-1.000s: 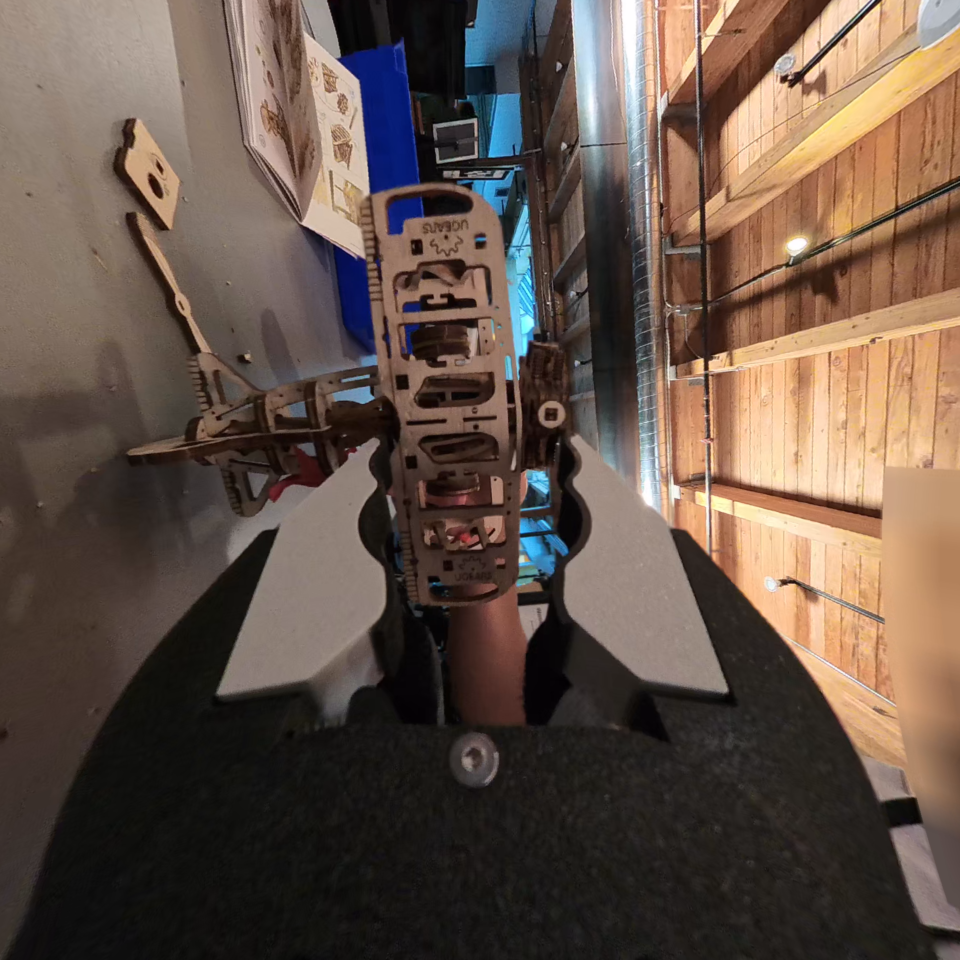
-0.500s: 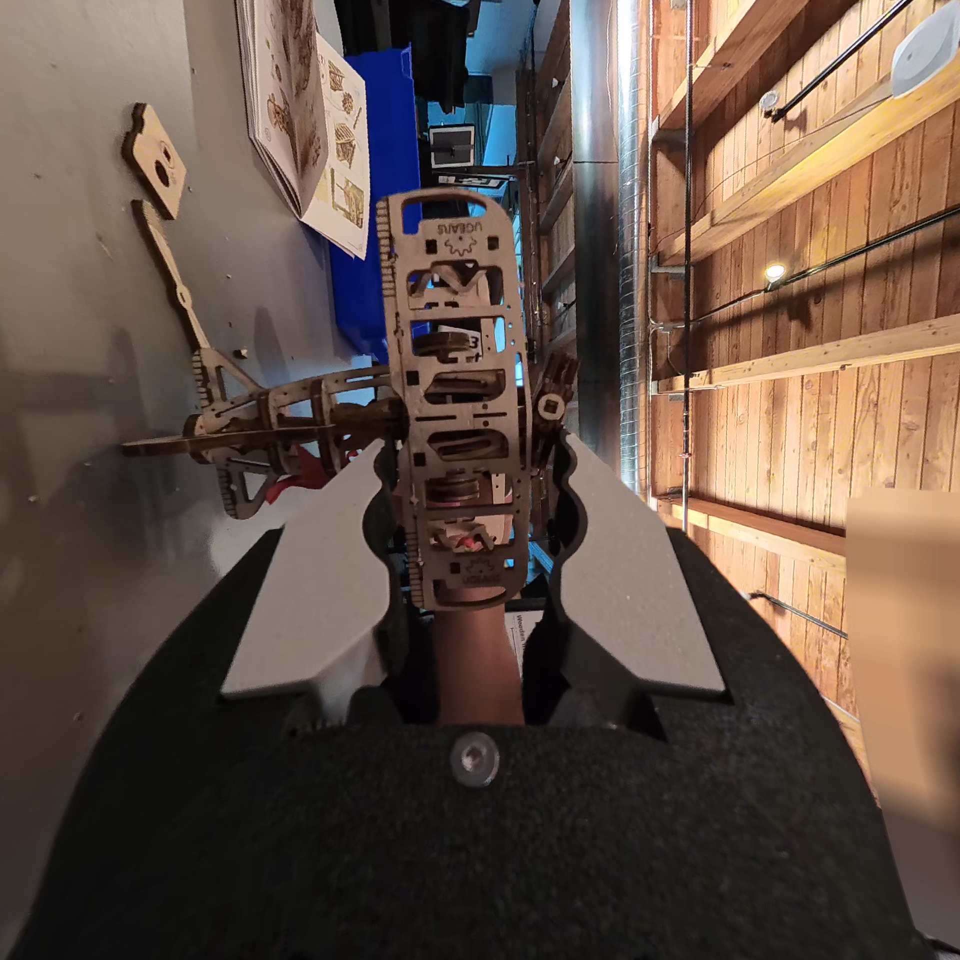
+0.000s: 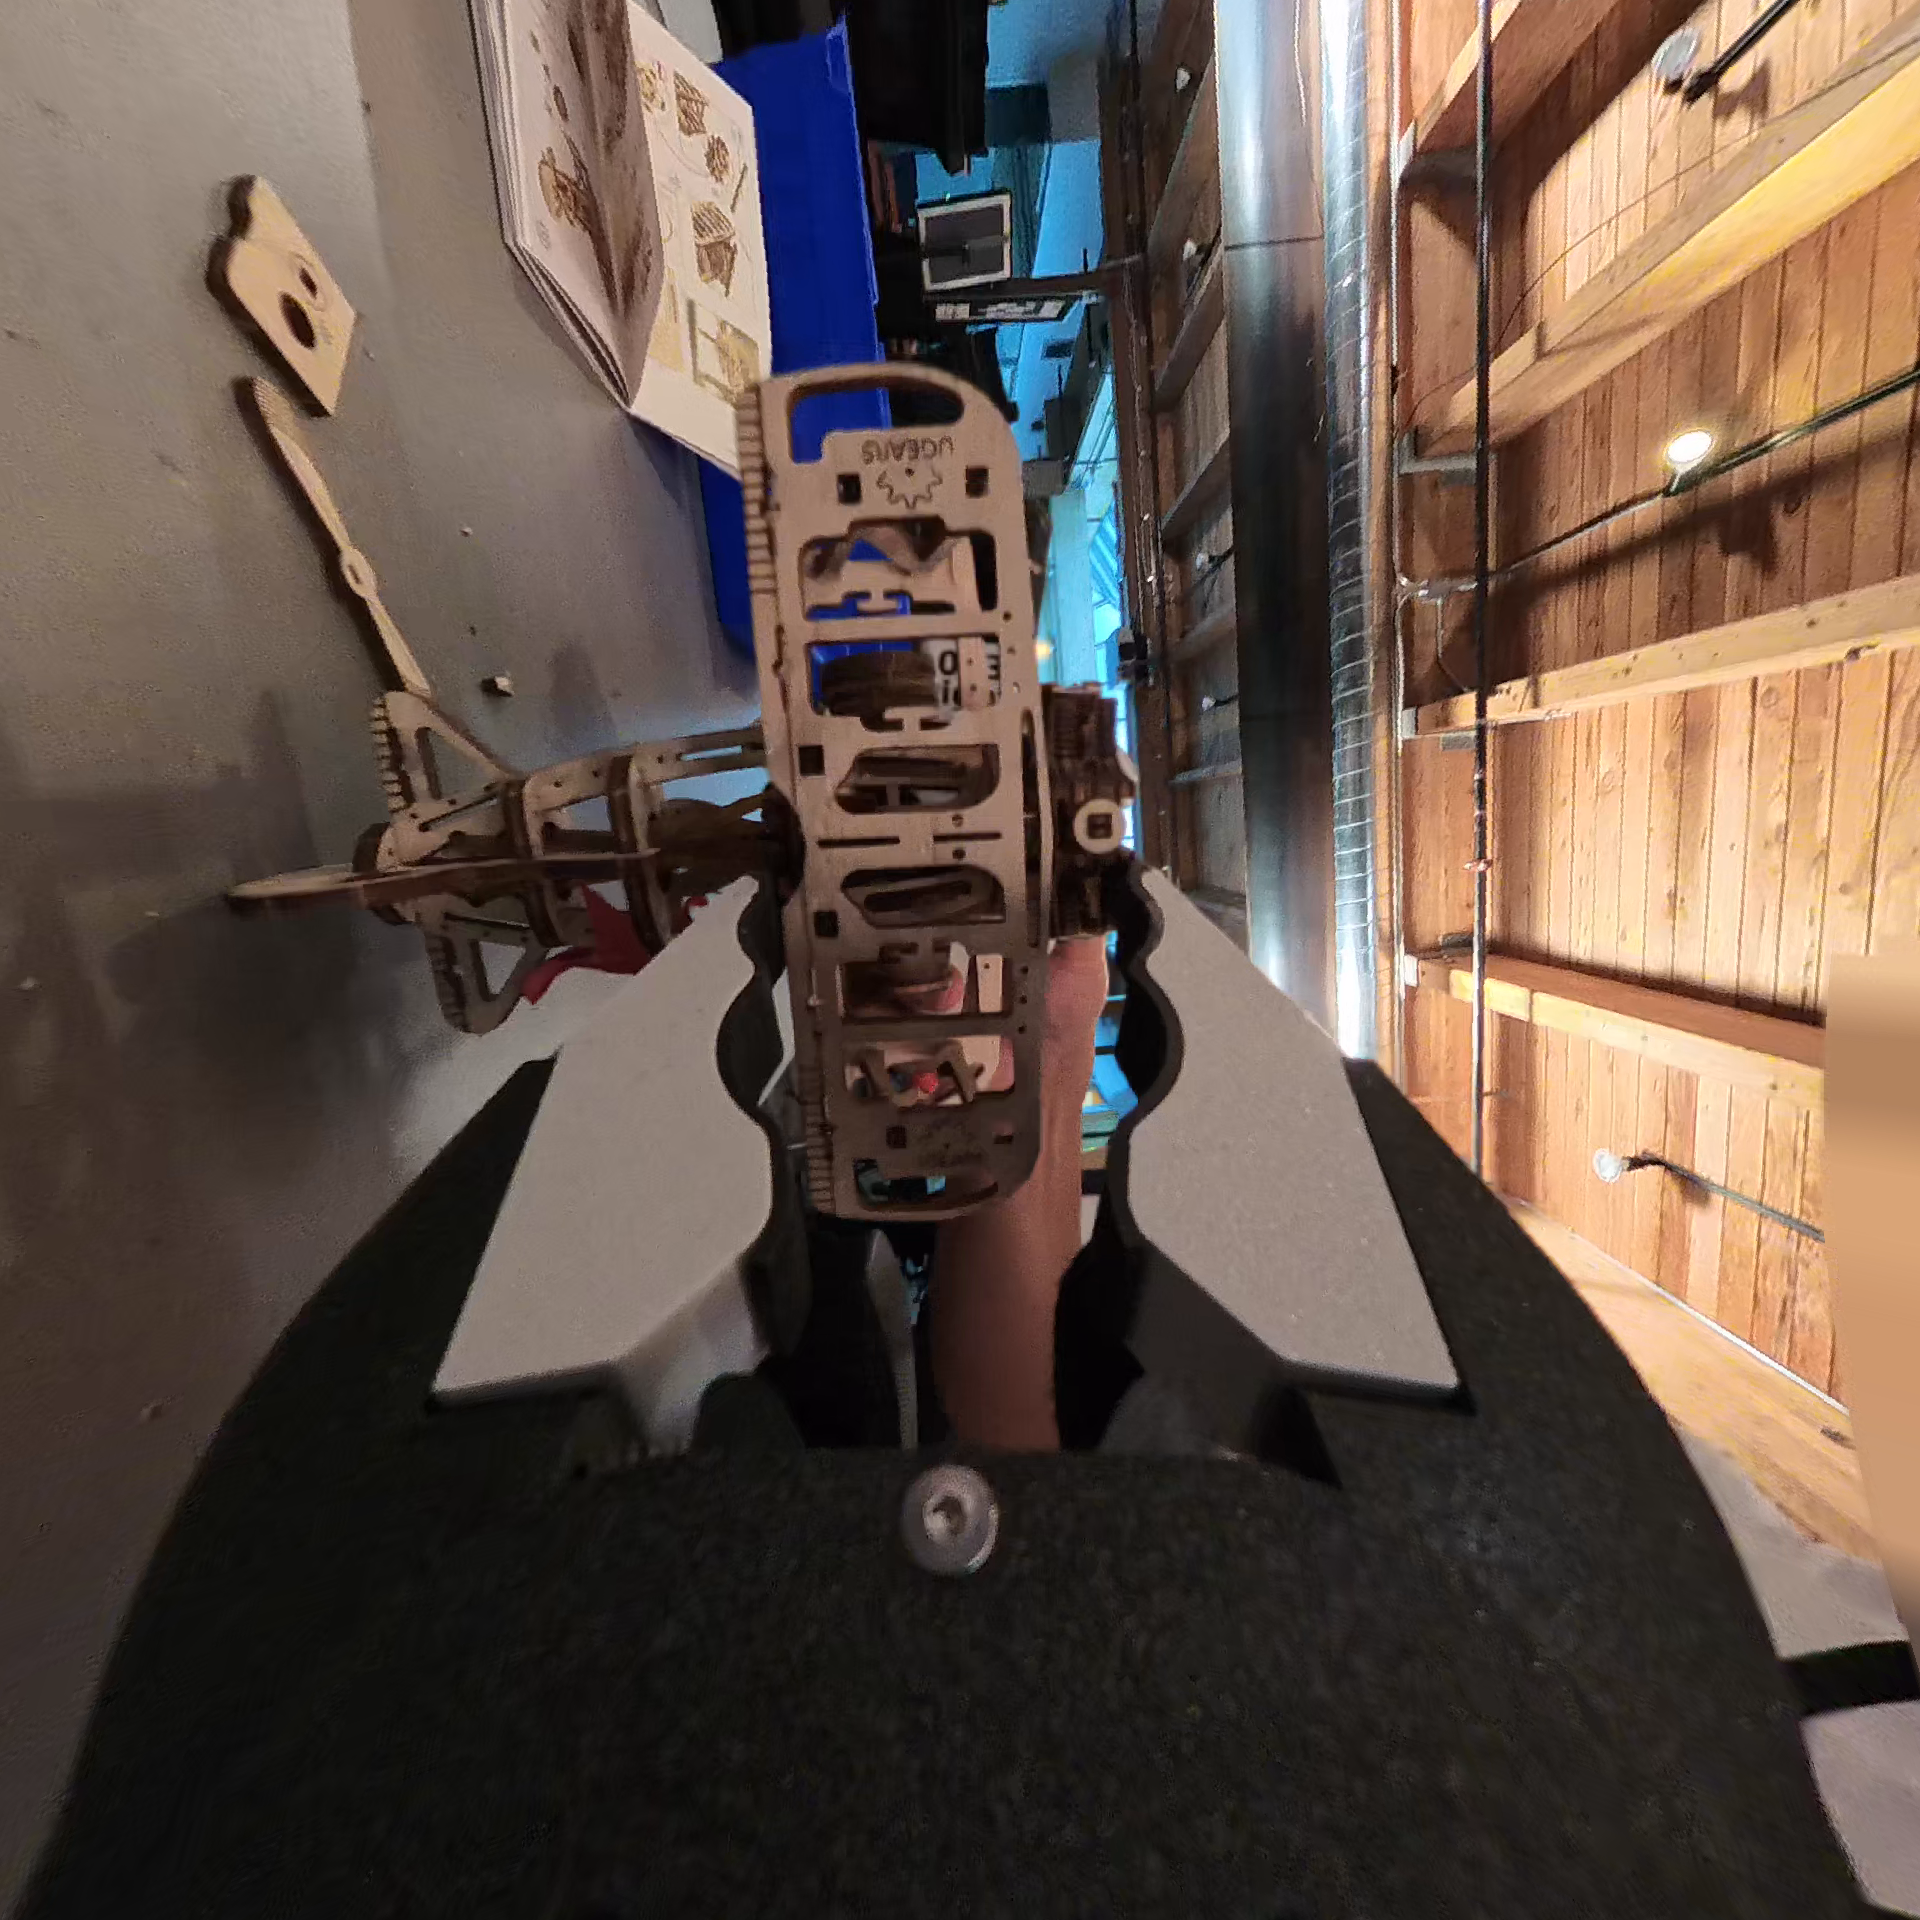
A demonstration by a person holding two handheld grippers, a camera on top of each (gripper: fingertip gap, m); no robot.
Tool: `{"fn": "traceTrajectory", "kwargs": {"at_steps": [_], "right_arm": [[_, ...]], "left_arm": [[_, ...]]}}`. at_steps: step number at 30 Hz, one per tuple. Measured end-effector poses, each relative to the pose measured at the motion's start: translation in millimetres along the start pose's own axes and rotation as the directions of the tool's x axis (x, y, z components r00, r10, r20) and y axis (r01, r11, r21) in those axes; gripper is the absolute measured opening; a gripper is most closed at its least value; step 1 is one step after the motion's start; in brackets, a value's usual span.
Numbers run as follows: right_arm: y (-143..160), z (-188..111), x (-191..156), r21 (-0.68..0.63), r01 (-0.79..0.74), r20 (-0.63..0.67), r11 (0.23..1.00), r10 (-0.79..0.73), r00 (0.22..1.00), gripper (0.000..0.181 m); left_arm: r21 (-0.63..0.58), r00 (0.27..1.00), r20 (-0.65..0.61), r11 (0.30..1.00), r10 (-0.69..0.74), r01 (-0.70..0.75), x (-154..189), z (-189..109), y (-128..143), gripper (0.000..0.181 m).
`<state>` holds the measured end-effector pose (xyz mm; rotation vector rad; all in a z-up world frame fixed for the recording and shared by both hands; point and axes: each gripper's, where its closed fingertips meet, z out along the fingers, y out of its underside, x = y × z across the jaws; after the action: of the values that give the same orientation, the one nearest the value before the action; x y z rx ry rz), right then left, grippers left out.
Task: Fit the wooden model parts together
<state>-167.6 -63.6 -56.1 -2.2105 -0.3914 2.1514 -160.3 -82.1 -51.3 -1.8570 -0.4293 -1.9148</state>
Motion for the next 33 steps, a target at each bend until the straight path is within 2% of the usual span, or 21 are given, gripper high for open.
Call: {"fn": "traceTrajectory", "kwargs": {"at_steps": [2, 8, 11, 14, 16, 25, 33], "right_arm": [[-0.6, -0.4, -0.1, 0.012, -0.021, 0.040, 1.000, 0.021, 0.999, 0.063], [-0.9, 1.6, -1.1, 0.011, 0.030, 0.055, 0.999, -0.031, 0.998, 0.060], [-1.7, 1.7, -1.4, 0.025, 0.051, 0.055, 0.998, -0.052, 0.997, 0.061], [4.1, 0.0, -2.1, -0.020, 0.088, 0.021, 0.996, -0.088, 0.996, 0.064], [6.3, -0.1, -2.1, -0.034, 0.092, 0.003, 0.995, -0.092, 0.996, 0.064], [5.4, -3.2, -1.7, 0.001, 0.015, 0.068, 1.000, -0.015, 0.998, 0.057], [2.5, -1.3, -1.8, 0.007, 0.026, 0.079, 1.000, -0.026, 0.997, 0.057]], "left_arm": [[-0.023, 1.000, 0.004, 1.000, 0.010, -0.010, 0.2, 1.9, 2.7, 0.062], [-0.043, 0.999, -0.023, 0.998, -0.045, 0.044, 1.7, 1.8, 0.5, 0.069], [-0.022, 0.998, -0.024, 0.998, -0.056, 0.055, 1.9, 1.8, -1.1, 0.068], [-0.037, 0.996, -0.053, 0.997, -0.070, 0.068, 0.2, -1.0, 0.2, 0.061], [-0.043, 0.997, -0.044, 0.997, -0.058, 0.056, 0.3, -2.0, 1.2, 0.061], [-0.037, 1.000, 0.022, 0.999, 0.019, -0.018, -2.8, 1.5, -3.4, 0.060], [-0.021, 0.999, 0.014, 0.999, 0.049, -0.049, -2.7, 1.2, -4.1, 0.060]]}}
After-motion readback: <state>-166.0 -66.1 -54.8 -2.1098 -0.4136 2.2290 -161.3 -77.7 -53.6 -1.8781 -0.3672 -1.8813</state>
